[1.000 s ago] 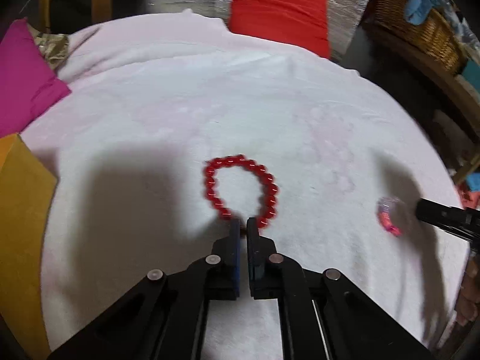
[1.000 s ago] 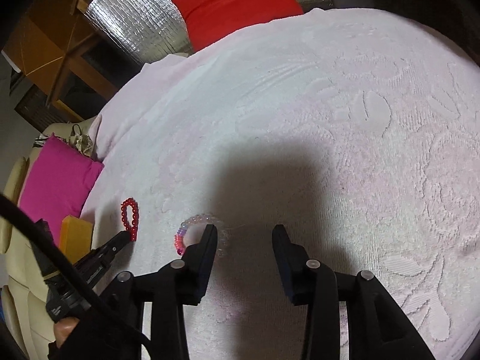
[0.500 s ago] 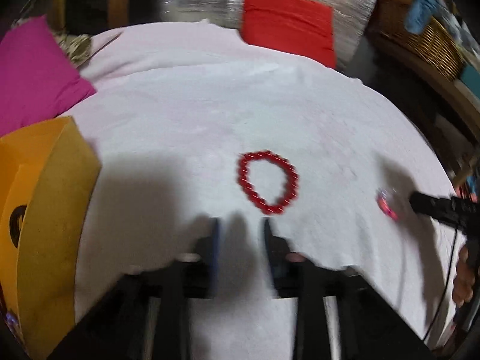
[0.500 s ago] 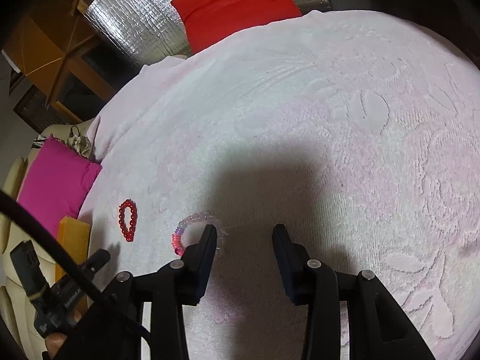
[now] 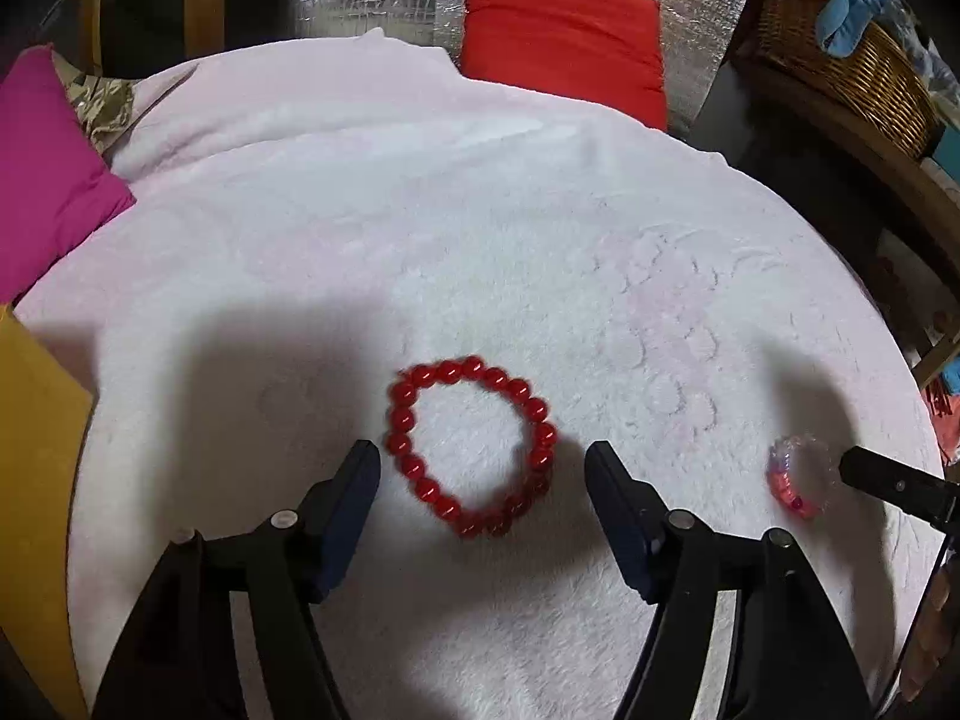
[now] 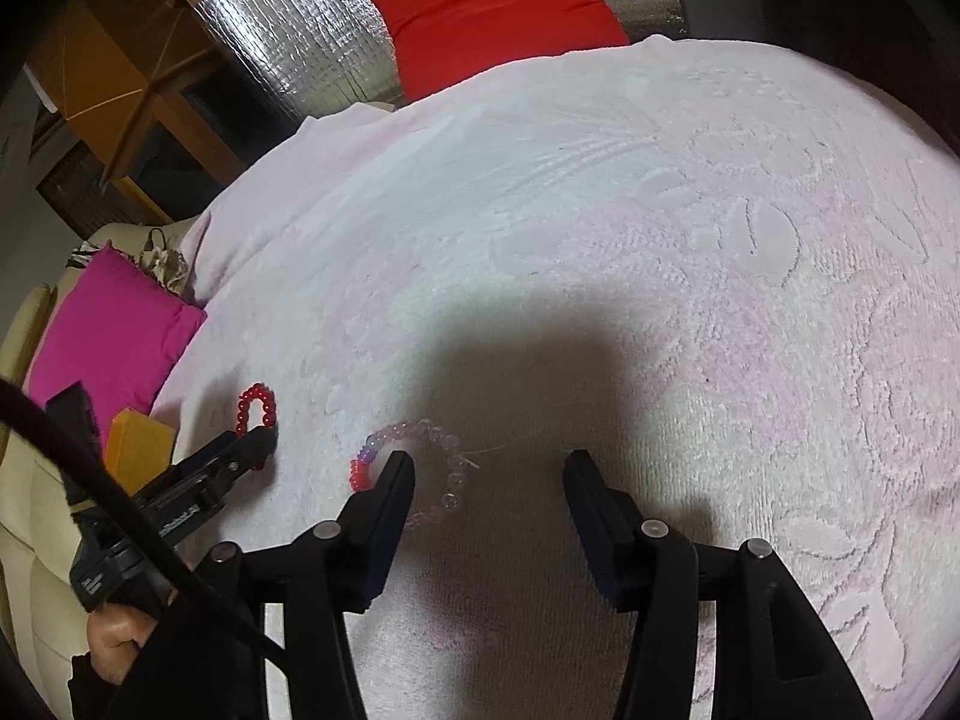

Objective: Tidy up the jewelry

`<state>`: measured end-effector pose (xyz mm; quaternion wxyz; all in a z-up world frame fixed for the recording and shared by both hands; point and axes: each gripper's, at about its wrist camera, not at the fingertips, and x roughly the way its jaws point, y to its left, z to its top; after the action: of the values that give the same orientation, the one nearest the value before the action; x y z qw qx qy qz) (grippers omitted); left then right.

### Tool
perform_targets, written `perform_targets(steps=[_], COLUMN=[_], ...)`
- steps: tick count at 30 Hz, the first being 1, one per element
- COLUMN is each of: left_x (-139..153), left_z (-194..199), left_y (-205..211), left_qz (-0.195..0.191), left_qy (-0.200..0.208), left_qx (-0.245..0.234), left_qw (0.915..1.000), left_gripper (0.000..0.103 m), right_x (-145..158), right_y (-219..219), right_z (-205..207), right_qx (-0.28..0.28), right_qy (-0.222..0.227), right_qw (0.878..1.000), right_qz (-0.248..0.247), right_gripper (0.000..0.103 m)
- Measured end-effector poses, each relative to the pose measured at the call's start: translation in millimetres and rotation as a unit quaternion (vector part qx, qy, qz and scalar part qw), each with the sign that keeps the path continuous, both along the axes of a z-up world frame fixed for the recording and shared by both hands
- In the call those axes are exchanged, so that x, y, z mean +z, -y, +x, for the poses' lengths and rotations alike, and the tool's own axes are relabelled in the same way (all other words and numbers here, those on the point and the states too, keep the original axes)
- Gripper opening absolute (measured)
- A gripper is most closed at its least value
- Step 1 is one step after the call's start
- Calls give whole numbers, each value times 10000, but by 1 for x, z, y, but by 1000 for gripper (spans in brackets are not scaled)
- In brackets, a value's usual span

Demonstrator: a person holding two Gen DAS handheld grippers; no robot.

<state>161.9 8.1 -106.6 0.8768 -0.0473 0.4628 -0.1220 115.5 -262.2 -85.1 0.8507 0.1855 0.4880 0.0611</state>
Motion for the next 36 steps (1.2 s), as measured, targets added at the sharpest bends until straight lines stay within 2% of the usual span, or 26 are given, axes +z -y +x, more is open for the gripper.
perform_targets(steps=[3, 4, 5, 6, 8, 15, 19, 25, 28, 30, 32, 34, 35, 36], left_x=[-1, -1, -1, -1, -1, 10, 22, 29, 20, 14, 15, 14, 14, 14], left_z=[2, 3, 3, 2, 0, -23, -57, -95, -93, -90, -87, -85, -84, -84], left_y=[2, 3, 3, 1, -1, -6, -8, -11, -10, -10, -9, -12, -13, -15], left_qz=[15, 37, 48, 9, 31, -20, 109, 68, 171, 152, 143, 37, -12, -68], left_qy=[-33, -18, -44, -86, -103, -163, -149, -222, -373, -488, -484, -518, -536, -551], left_qx=[20, 28, 16, -6, -17, -274, -524, -670, -735, -762, -822, -851, -864, -895], left_qw=[10000, 10000, 10000, 10000, 9999, 9995, 9985, 9975, 9965, 9958, 9953, 9950, 9948, 9944], left_gripper=[71, 56, 28, 17, 9, 9, 9, 9, 10, 10, 10, 10, 11, 11], right_x=[0, 0, 0, 0, 0, 1, 2, 5, 5, 4, 2, 2, 2, 2], right_y=[2, 1, 1, 0, -1, 0, 4, 1, -12, -26, -33, -40, -41, -43], right_z=[1, 1, 1, 1, 0, 0, 0, -1, 0, 2, 4, 8, 9, 9], right_qx=[-2, 0, 1, 5, 15, -27, -116, -264, -149, -104, -165, -290, -307, -329], right_qy=[-1, 1, 4, 10, 20, 5, -40, -64, -62, -57, -48, -15, -8, 28], right_qw=[10000, 10000, 10000, 10000, 10000, 10000, 9998, 9988, 9993, 9999, 9994, 9969, 9961, 9943], right_qz=[28, 21, 14, 0, -25, -1, 144, 403, 352, 62, -311, -732, -832, -1016], right_gripper=[57, 57, 57, 57, 57, 57, 57, 57, 57, 57, 50, 37, 35, 26])
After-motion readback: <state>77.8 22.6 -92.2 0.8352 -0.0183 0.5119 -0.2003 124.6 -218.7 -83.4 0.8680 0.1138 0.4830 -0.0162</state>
